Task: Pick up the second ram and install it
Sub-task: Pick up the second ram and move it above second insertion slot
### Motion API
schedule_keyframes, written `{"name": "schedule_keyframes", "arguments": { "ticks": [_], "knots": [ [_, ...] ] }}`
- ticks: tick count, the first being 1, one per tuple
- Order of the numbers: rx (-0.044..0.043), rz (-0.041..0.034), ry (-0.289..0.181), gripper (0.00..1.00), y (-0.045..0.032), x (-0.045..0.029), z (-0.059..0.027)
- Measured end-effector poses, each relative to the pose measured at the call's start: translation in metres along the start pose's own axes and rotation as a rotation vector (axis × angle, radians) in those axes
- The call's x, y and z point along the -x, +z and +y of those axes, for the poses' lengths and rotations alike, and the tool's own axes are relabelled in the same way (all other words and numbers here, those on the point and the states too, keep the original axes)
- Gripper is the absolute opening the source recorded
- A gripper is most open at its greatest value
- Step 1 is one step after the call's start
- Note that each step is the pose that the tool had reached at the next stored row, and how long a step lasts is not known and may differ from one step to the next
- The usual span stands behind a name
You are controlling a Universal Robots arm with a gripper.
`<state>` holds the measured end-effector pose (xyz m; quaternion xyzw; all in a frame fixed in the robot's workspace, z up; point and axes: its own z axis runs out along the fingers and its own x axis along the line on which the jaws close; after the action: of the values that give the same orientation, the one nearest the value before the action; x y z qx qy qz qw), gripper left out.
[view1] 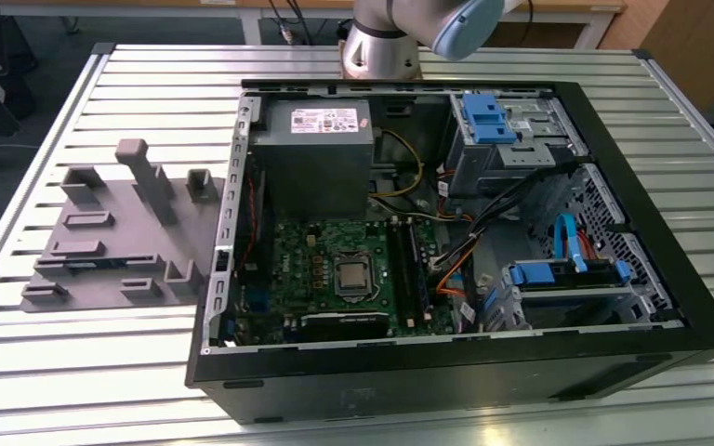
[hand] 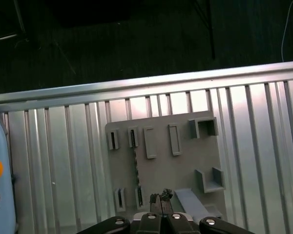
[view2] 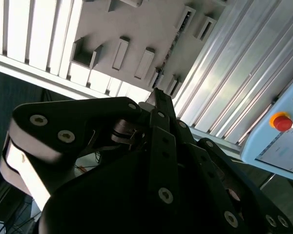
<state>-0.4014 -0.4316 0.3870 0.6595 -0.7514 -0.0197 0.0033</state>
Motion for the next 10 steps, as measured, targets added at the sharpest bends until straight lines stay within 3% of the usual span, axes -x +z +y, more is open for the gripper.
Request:
{"name": "schedule_keyframes", "arguments": {
  "ticks": [10],
  "knots": [
    [0.0002,0.0002,-0.002,0.11,-0.0001,0.0,0.0001]
  ]
}}
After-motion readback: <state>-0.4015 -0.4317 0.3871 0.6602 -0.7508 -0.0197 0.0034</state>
